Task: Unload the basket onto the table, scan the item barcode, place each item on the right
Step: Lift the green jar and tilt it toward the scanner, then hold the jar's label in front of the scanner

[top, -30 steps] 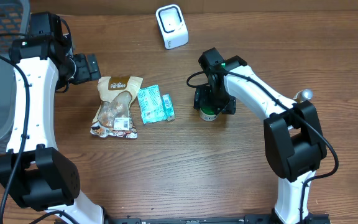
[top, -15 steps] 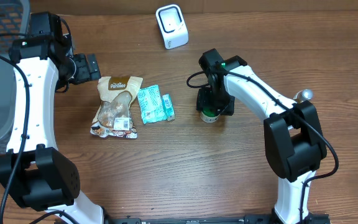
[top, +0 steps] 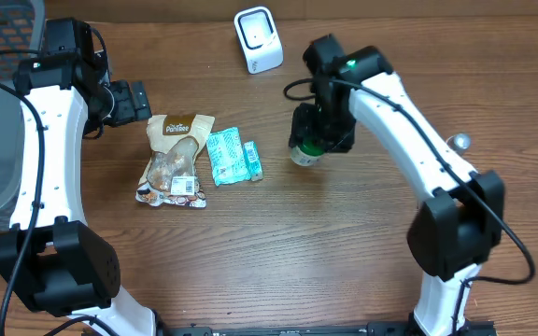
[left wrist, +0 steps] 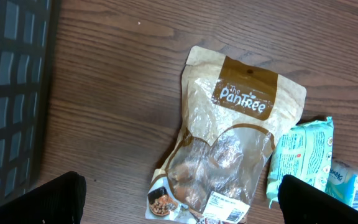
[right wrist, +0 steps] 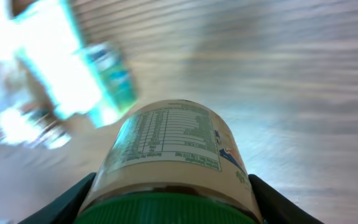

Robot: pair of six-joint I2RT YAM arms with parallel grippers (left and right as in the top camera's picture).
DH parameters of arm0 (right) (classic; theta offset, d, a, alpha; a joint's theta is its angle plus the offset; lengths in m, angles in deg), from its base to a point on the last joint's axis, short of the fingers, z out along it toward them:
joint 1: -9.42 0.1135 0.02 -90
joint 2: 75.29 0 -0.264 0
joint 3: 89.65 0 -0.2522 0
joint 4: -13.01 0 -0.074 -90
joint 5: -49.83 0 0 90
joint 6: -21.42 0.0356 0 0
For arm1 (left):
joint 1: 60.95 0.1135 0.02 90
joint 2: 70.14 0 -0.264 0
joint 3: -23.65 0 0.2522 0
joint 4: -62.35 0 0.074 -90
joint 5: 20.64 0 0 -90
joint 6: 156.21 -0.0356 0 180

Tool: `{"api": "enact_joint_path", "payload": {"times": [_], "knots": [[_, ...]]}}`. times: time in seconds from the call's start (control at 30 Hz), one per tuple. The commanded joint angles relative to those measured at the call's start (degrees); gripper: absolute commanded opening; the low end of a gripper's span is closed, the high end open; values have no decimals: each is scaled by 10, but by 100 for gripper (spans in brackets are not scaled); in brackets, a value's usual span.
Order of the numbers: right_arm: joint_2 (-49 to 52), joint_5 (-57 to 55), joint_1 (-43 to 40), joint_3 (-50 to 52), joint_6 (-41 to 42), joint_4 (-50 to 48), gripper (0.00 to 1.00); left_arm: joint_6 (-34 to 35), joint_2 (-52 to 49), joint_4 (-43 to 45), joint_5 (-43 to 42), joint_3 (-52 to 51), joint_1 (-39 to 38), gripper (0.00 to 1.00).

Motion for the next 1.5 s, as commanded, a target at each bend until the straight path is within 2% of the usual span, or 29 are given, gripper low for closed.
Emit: {"api": "enact_joint_path", "payload": {"times": [0.0, 0.23, 0.27, 0.3, 0.67, 0.83, 0.93, 1.13, 1.17, 1.2, 1.3, 1.47], "knots": [[-32, 155, -21, -18, -74, 47, 62, 6, 14, 1, -2, 12, -2, 100], [-32, 207, -25, -18, -84, 155, 62, 6, 14, 1, -2, 12, -2, 100], [-32, 231, -25, -18, -84, 157, 56, 6, 14, 1, -2, 12, -2, 100], [-32, 244, -25, -18, -84, 157, 55, 6, 14, 1, -2, 12, -2, 100], [-32, 460, -25, -18, -82, 157, 55, 6, 14, 1, -2, 12, -2, 100], [-32, 455, -25, -18, -80, 149, 56, 6, 14, 1, -2, 12, -2, 100], [-32, 374, -25, -18, -82, 99, 53, 6, 14, 1, -2, 12, -2, 100], [-32, 41, -24, -18, -82, -62, 43, 6, 14, 1, -2, 12, -2, 100], [-32, 26, -26, -18, -82, -85, 40, 6, 14, 1, -2, 13, -2, 100], [-32, 14, -29, -18, -82, -160, 34, 6, 14, 1, -2, 12, -2, 100], [-32, 15, -33, -18, -82, -273, 28, 6, 14, 1, -2, 12, -2, 99], [-31, -4, -32, -18, -82, -461, 28, 6, 14, 1, -2, 12, -2, 99]]}}
